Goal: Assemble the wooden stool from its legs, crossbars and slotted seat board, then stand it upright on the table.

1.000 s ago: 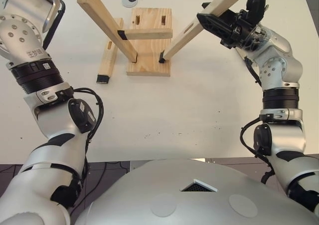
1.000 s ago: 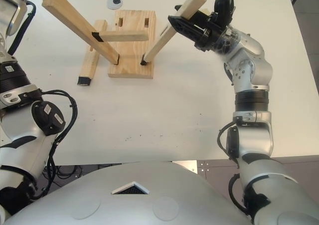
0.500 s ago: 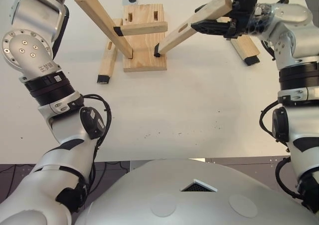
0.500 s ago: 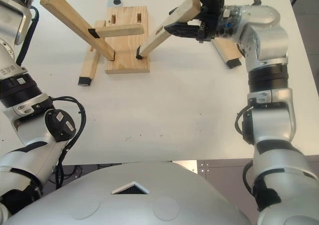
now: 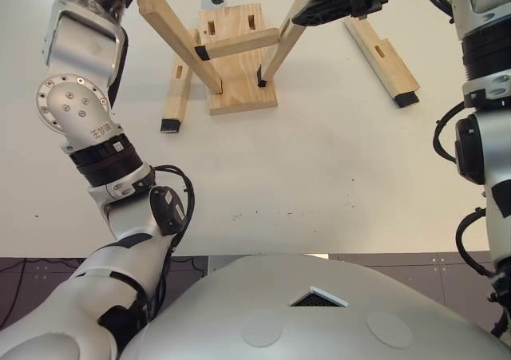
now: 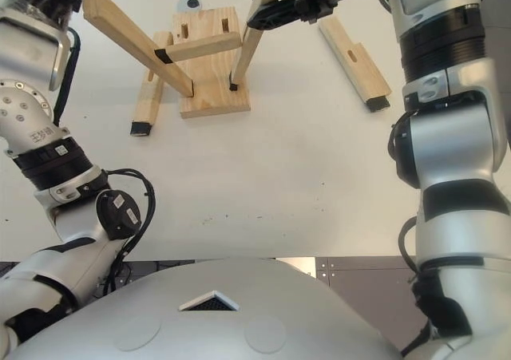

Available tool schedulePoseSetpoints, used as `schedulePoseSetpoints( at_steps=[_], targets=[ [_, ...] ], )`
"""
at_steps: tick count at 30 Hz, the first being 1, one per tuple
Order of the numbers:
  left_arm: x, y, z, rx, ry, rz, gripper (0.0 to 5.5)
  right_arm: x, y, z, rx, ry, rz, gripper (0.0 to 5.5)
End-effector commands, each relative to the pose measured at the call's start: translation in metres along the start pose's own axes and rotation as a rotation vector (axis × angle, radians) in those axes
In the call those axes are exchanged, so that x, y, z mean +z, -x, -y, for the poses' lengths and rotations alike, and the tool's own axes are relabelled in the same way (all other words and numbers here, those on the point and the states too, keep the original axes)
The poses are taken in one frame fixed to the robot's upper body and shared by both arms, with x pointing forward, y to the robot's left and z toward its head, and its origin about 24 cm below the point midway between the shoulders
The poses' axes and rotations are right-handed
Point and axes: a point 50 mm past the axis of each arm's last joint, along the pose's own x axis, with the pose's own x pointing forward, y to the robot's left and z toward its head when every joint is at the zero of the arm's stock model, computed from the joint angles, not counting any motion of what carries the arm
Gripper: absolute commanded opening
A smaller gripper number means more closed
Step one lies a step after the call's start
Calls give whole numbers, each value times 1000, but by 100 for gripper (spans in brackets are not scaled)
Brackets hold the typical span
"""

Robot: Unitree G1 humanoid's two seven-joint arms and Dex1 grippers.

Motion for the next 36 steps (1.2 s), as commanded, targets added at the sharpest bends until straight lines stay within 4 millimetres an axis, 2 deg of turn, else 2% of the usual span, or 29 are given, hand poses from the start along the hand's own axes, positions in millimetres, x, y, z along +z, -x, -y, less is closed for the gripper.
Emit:
schedulePoseSetpoints(
  at_steps=[1, 11, 14, 18, 23, 28, 36],
  targets=[
    [-16, 1, -2, 11, 17, -67, 327, -23, -5, 3, -17, -18, -173, 209],
    [-18, 0, -2, 14, 24, -64, 327, -24, -7, 5, -2, 99, -264, 209],
    [-21, 1, -2, 18, 28, -64, 327, -19, -7, 6, 0, 104, -273, 209],
    [-22, 0, 1, 13, 33, -57, 327, -22, -8, 5, 22, 67, -301, 209],
    [-15, 1, 12, -4, 6, -43, 327, -25, -10, 7, 26, 59, -323, 208],
    [-5, -4, 36, -36, -57, -14, 327, -29, -14, 1, 67, 124, -374, 208],
    [-37, -18, 51, 35, -95, -51, 327, -42, -27, -10, 190, 219, -562, 204]
  ],
)
